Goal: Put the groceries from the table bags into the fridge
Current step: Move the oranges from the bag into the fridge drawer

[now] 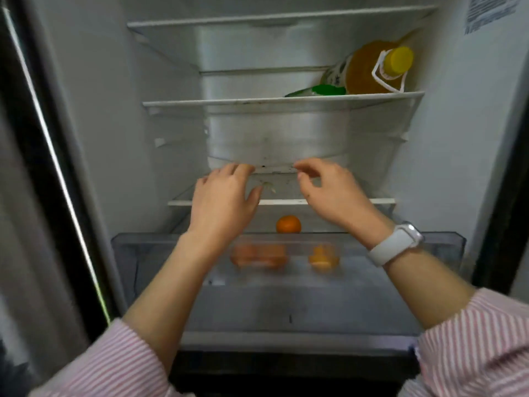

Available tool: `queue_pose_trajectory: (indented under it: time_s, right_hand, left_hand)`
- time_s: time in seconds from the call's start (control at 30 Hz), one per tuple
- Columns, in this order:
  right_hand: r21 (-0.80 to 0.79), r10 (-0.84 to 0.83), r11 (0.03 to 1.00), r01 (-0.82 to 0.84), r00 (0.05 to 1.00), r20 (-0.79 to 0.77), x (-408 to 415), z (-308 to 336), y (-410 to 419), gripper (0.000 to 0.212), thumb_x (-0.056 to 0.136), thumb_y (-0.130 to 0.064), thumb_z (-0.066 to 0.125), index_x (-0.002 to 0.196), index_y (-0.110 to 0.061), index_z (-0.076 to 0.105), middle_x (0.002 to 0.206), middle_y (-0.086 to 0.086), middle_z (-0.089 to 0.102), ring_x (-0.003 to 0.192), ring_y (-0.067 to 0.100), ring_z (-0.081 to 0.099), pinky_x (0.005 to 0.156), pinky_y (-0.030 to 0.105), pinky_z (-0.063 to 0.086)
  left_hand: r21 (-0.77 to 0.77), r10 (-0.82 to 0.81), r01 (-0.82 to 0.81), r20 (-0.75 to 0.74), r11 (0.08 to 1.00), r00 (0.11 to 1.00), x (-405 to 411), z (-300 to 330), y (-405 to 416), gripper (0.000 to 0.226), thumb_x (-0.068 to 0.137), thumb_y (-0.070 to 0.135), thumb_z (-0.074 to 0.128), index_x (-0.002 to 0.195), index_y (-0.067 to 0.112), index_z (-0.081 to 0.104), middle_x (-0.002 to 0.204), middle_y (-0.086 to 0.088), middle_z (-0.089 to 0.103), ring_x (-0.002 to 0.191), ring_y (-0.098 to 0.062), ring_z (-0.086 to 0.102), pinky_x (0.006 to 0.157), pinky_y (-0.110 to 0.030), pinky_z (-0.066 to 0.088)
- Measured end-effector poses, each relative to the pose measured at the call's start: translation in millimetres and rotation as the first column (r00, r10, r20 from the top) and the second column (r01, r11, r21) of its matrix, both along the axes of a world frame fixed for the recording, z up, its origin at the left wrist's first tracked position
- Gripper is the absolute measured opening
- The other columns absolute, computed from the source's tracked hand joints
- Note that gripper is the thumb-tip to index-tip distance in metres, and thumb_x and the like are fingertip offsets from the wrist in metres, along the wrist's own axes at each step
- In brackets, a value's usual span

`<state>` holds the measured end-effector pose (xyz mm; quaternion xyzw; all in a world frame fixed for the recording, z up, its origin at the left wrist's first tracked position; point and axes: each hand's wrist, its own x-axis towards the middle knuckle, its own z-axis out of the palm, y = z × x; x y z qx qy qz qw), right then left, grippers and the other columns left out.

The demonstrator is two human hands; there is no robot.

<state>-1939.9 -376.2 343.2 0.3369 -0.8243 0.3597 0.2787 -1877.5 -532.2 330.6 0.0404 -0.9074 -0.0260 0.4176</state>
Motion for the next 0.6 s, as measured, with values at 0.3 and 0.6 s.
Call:
queue_pose_trajectory:
  time_s: [0.3, 0.6]
  right_hand:
    - [-0.200, 0.284, 0.942, -0.269, 0.958, 0.048, 153.0, -177.3, 13.0, 0.034, 0.086, -0.019, 0.043, 0.112, -0.003, 0.060, 0.109, 0.011, 0.062, 0.105, 0.022, 0.052, 0.094, 0.021, 0.034]
    - [0.143, 0.483, 0.688, -0.711, 0.596, 0.642, 357.6, -338.2, -80.6, 0.040, 0.093, -0.012, 0.045, 0.133, -0.014, 0.042, 0.130, 0.004, 0.050, 0.120, 0.019, 0.045, 0.094, 0.018, 0.029]
  left_hand:
    - [0.225, 0.172, -0.159, -0.036, 0.961, 0.984, 194.5, -179.5, 30.4, 0.040, 0.079, 0.027, 0.046, 0.114, 0.012, 0.058, 0.120, -0.013, 0.060, 0.109, -0.026, 0.054, 0.088, -0.036, 0.045]
    - [0.358, 0.435, -0.717, 0.606, 0.598, 0.666, 463.9, -352.8, -8.5, 0.041, 0.090, 0.031, 0.051, 0.130, 0.020, 0.050, 0.132, -0.005, 0.053, 0.122, -0.025, 0.049, 0.101, -0.043, 0.036]
